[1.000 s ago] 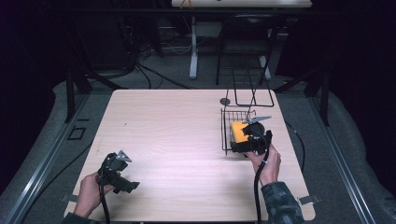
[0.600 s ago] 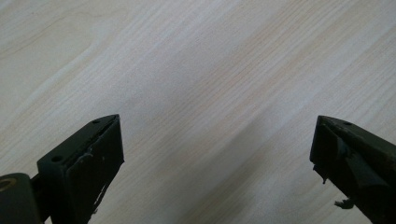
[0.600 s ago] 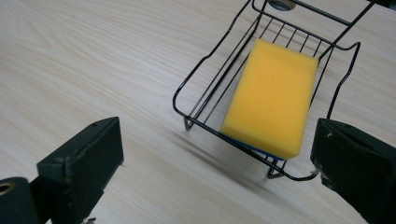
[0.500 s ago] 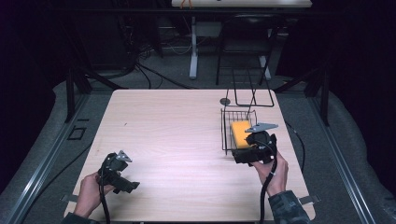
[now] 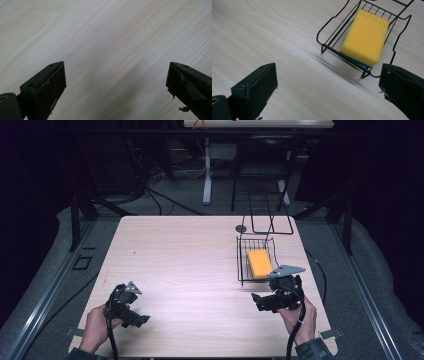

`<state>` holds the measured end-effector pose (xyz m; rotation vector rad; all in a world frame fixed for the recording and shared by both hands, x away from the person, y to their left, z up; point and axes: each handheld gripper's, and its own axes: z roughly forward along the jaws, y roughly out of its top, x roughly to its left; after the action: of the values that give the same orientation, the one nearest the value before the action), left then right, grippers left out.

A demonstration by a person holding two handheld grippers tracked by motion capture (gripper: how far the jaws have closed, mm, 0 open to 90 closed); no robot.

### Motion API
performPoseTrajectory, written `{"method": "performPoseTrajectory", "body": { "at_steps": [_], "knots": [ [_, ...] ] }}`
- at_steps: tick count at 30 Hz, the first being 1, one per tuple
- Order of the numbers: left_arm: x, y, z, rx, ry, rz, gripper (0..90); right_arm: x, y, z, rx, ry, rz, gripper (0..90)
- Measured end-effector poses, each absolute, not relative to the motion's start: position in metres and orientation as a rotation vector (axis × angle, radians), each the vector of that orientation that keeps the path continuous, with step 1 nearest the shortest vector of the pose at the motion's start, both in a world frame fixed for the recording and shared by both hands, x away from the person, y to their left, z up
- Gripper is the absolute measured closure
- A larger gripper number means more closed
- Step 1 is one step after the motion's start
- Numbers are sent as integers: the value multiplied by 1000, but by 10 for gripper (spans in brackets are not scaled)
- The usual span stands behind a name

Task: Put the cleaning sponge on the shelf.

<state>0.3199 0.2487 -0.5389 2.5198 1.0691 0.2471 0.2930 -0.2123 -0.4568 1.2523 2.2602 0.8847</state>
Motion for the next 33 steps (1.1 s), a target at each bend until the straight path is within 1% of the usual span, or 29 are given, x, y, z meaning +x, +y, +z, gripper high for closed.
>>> {"method": "performPoseTrajectory", "body": {
  "at_steps": [5, 18, 22, 33],
  "knots": [
    [320, 248, -539, 2524, 1066, 244, 30, 282, -220, -464, 1262, 2275, 881, 17],
    [319, 247, -540, 2534, 1049, 242, 32, 260, -236, -498, 1309, 2354, 784, 24],
    [318, 246, -539, 2537, 1046, 252, 33, 257, -238, -508, 1300, 2396, 704, 25],
    [319, 245, -540, 2547, 1038, 250, 35, 261, -246, -522, 1350, 2444, 648, 46]
  ]
}}
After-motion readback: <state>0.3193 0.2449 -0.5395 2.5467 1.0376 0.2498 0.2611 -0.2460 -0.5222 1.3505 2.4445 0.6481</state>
